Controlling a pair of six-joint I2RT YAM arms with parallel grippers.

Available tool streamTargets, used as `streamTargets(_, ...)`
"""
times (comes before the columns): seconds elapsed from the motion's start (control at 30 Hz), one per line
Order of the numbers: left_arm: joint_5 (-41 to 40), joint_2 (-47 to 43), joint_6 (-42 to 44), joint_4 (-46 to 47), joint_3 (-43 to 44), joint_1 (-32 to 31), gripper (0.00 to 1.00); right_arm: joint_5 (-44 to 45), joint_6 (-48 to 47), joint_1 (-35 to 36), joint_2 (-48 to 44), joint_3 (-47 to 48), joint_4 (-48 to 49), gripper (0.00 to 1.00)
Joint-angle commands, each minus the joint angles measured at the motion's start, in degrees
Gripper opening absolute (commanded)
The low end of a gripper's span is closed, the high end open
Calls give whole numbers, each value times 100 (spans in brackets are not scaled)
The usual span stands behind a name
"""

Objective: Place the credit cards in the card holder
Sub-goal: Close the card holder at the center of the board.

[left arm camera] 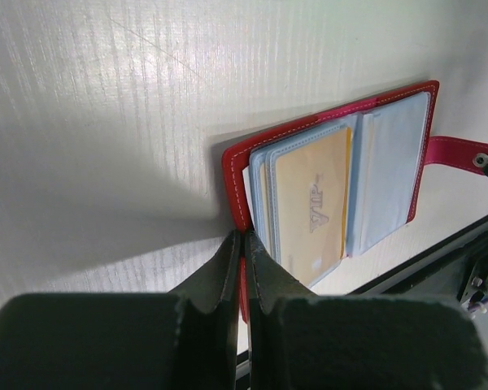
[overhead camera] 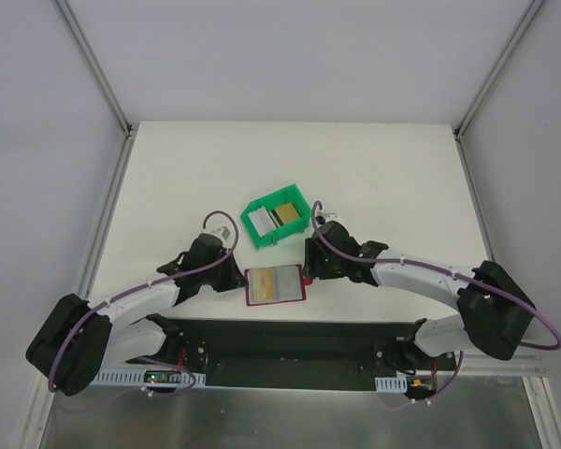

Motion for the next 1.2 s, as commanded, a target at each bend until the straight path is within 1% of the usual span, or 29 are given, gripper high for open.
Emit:
streamTargets(0.0, 72, -223, 202, -296, 213, 4, 0, -147, 268, 13, 69, 101, -97, 53)
streamTargets(0.13, 98, -258, 255, -498, 283, 4, 0, -226, 339, 22, 104, 21, -106, 42)
streamTargets(0.17, 106, -258, 255, -507, 301, 4, 0, -270, 348, 22, 130, 21, -123, 35)
streamTargets(0.2, 107, -258, 264, -524, 310, 4, 0, -305, 348, 30, 131, 21, -132, 31)
streamTargets(0.27, 142, -258, 264, -542, 336, 4, 0, -332, 365, 30, 148, 30, -167, 29)
streamTargets(0.47, 150, -267, 282, -586, 415, 4, 0, -358, 436, 57, 157, 30, -273, 35)
streamTargets(0.57, 177, -249, 282, -595, 442, 4, 0, -297, 471, 74, 183, 56, -421, 35)
streamTargets(0.63, 186, -267, 290, -612, 450, 4, 0, -270, 471, 74, 210, 74, -484, 33)
streamTargets(0.67, 186, -258, 282, -612, 459, 4, 0, -261, 480, 83, 218, 65, -458, 31)
streamTargets(0.73, 194, -284, 290, -621, 477, 4, 0, -279, 480, 83, 236, 22, -361, 17)
streamTargets(0.83, 291, -284, 352, -674, 564, 4, 0, -367, 436, 83, 280, 30, -282, 6)
streamTargets(0.97, 510, -258, 396, -762, 775, 4, 0, -516, 488, 83, 367, -66, 8, 1)
streamTargets(1.17, 941, -153, 282, -832, 1162, -5, 0, -604, 620, 83, 315, -312, 553, 0)
